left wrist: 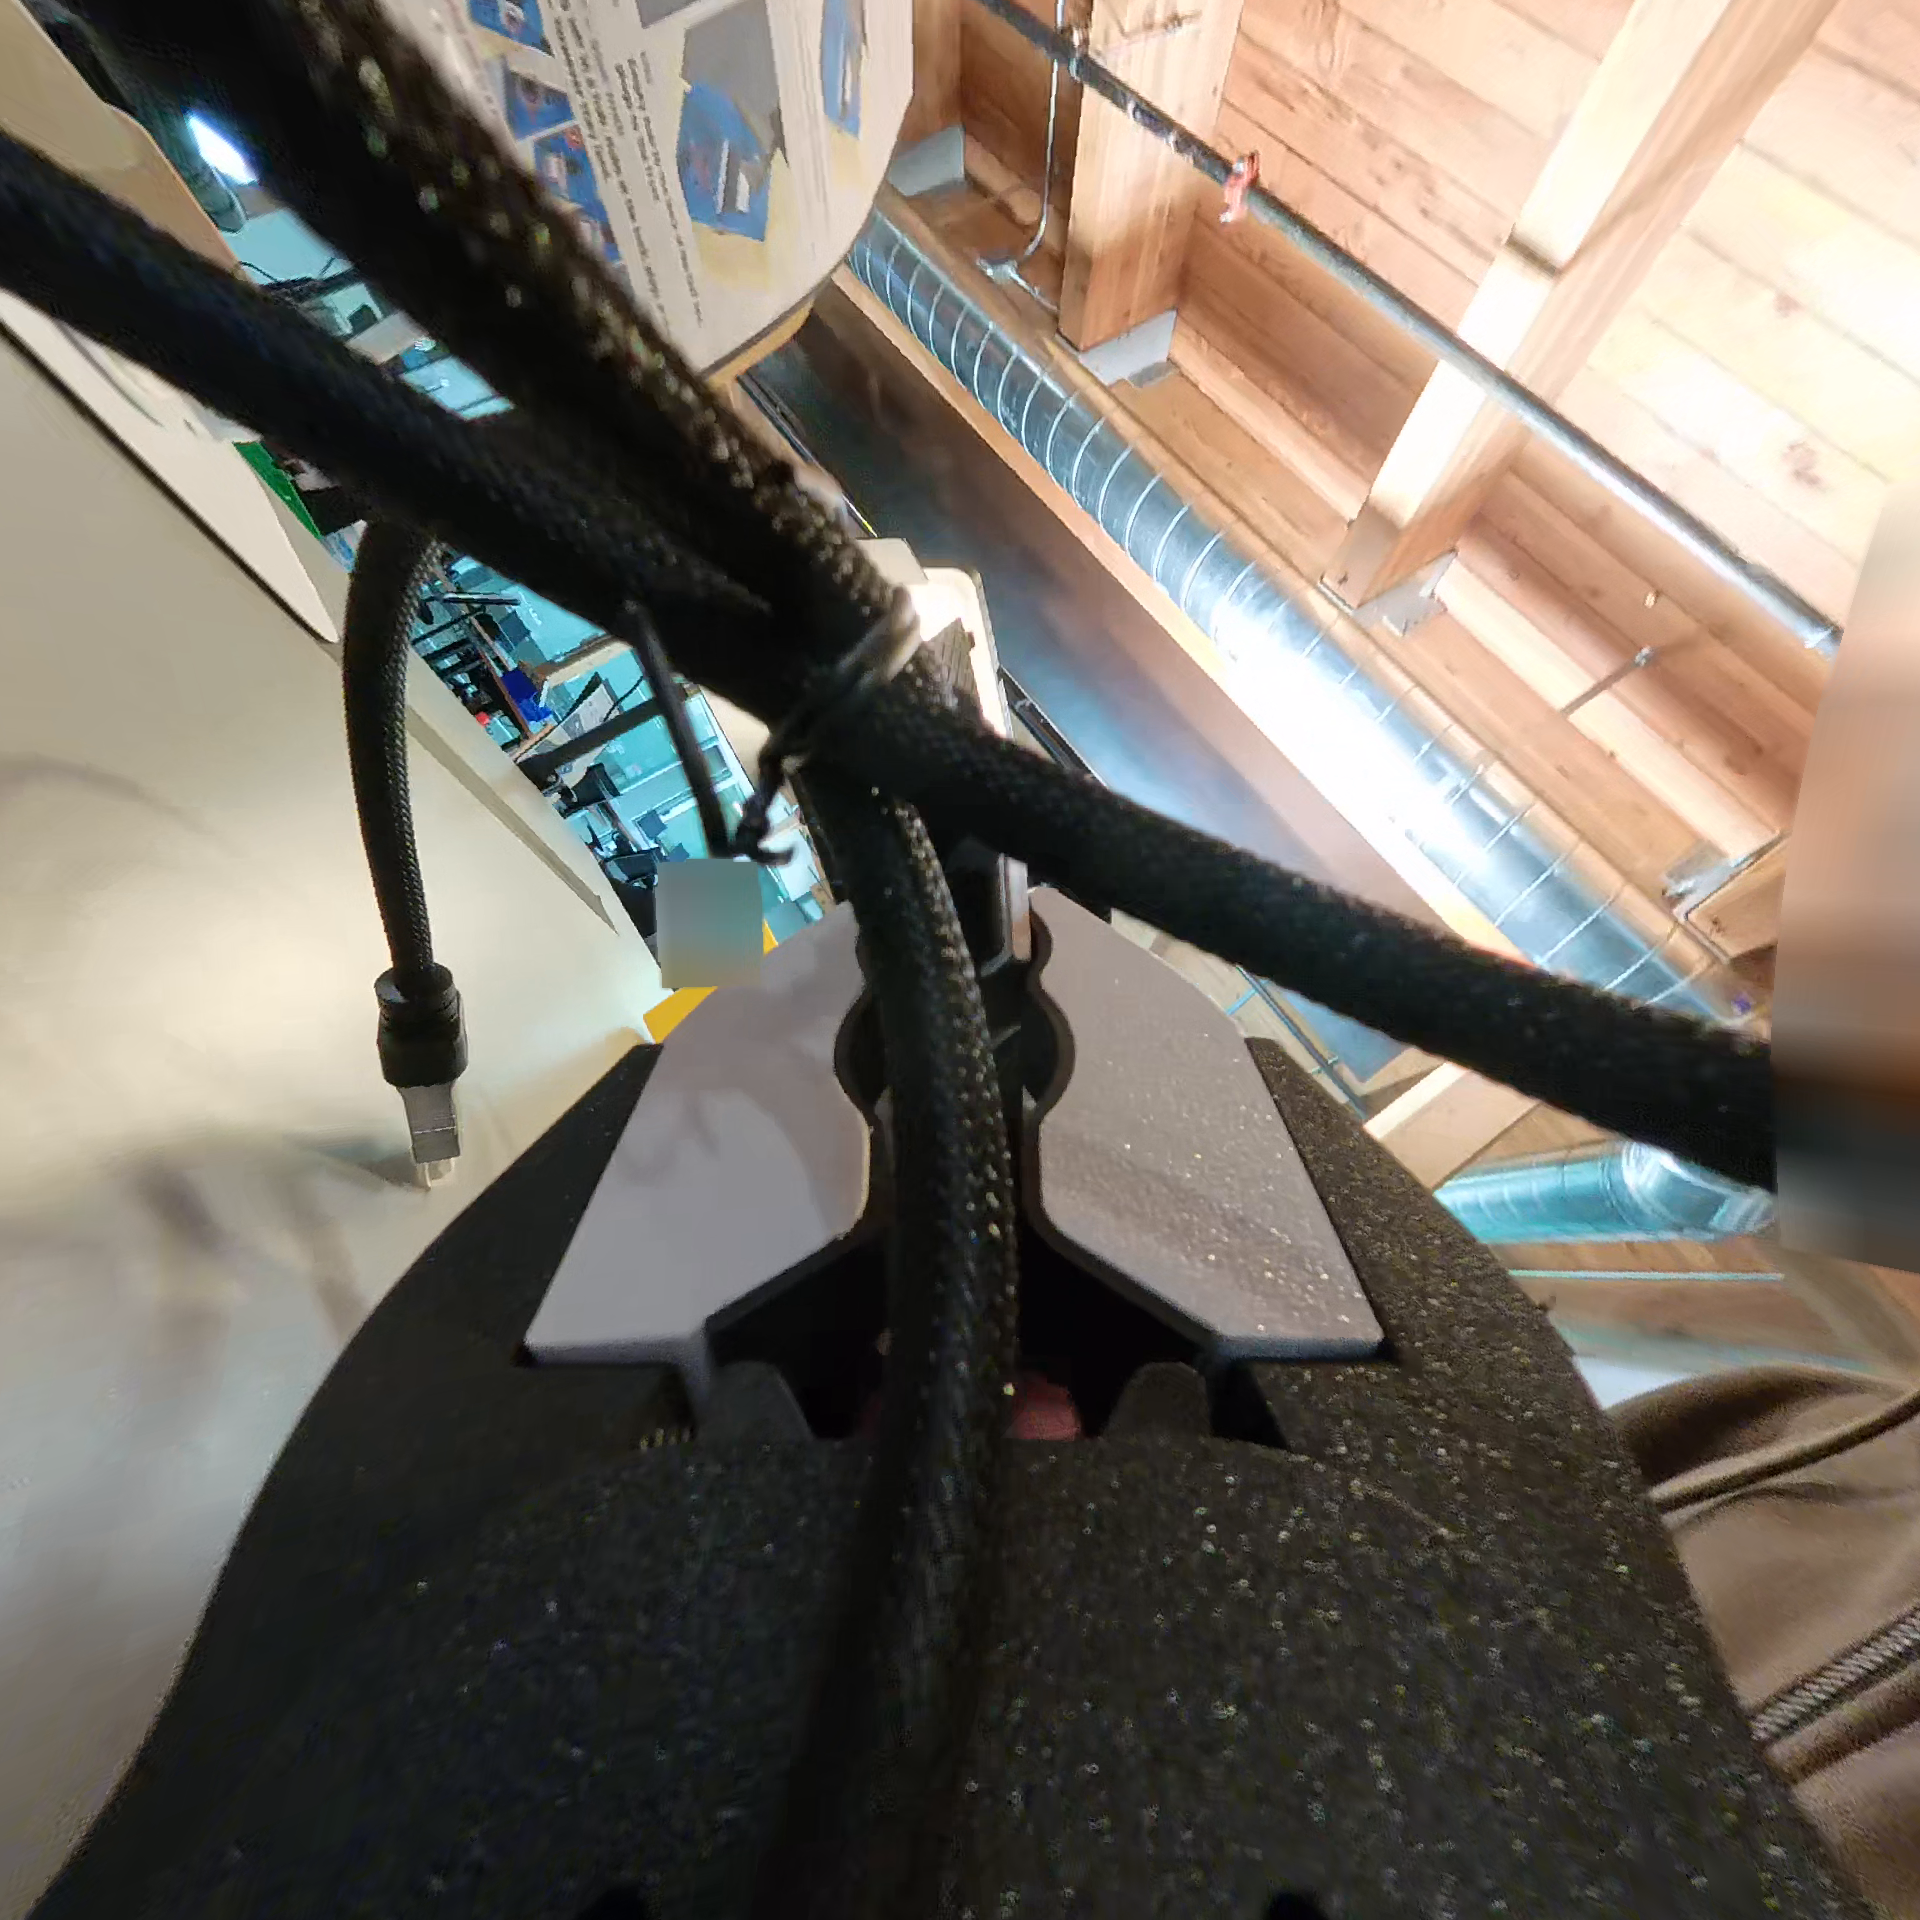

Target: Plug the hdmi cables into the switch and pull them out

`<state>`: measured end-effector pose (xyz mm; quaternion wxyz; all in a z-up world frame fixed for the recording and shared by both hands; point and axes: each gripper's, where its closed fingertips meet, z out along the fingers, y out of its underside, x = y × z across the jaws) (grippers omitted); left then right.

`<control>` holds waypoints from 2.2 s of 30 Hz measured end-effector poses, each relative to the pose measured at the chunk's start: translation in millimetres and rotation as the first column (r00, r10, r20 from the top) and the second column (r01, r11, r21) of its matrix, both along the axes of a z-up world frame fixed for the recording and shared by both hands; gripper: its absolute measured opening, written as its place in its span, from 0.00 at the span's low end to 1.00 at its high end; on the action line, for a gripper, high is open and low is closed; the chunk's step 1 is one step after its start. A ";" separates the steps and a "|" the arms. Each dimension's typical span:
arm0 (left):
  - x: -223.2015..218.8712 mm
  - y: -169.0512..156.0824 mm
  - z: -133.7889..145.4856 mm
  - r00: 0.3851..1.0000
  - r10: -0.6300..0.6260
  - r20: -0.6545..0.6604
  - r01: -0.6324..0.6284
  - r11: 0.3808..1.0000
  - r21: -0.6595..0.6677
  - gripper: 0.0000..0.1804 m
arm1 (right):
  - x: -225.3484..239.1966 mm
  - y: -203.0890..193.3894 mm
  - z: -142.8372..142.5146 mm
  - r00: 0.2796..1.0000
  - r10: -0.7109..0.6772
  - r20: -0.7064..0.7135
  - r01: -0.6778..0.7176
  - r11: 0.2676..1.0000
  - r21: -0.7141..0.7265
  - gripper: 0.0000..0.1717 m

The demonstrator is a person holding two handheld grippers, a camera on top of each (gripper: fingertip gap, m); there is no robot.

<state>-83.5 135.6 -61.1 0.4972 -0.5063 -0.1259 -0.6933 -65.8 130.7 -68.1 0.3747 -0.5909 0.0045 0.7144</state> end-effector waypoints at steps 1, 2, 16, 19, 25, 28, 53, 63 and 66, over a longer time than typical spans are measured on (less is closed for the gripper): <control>0.8 -1.0 0.2 1.000 -0.004 -0.008 0.004 1.000 0.003 0.11 | 0.7 -0.9 0.4 1.000 0.010 0.011 -0.010 1.000 0.015 0.07; 1.4 -1.4 0.1 1.000 -0.008 -0.007 0.008 1.000 0.000 0.11 | 1.2 -1.6 0.3 1.000 0.012 0.027 -0.013 1.000 0.027 0.07; -105.7 12.2 0.3 0.965 0.251 0.076 -0.251 0.968 -0.010 0.12 | 80.4 -6.1 1.2 0.980 -0.165 0.114 0.166 0.986 0.001 0.07; -86.6 16.2 -16.0 0.983 0.165 0.084 -0.160 0.985 -0.070 0.12 | 113.8 -3.0 28.6 0.967 -0.240 0.081 0.239 0.971 0.022 0.07; -78.8 16.5 -14.0 0.991 0.115 0.061 -0.112 0.992 -0.053 0.12 | 238.4 -8.0 44.5 0.880 -0.416 0.230 0.447 0.889 -0.097 0.07; -77.8 17.1 -14.0 0.992 0.106 0.063 -0.103 0.993 -0.052 0.12 | 308.6 -22.6 33.4 0.819 -0.487 0.305 0.554 0.809 -0.197 0.07; -44.3 12.3 -18.1 1.000 0.000 0.004 0.001 0.996 -0.084 0.12 | 234.5 -79.9 5.1 0.712 -0.046 0.700 0.206 0.968 -0.146 0.30; -17.7 0.9 -20.3 0.998 0.060 0.024 -0.056 0.991 -0.124 0.12 | 24.3 -43.4 -22.4 0.971 0.042 0.233 -0.012 0.992 -0.129 0.25; -13.1 -5.7 -13.8 0.997 0.053 0.058 -0.047 0.994 -0.098 0.12 | 6.0 -30.4 -31.8 0.985 0.039 0.170 -0.010 0.986 -0.168 0.28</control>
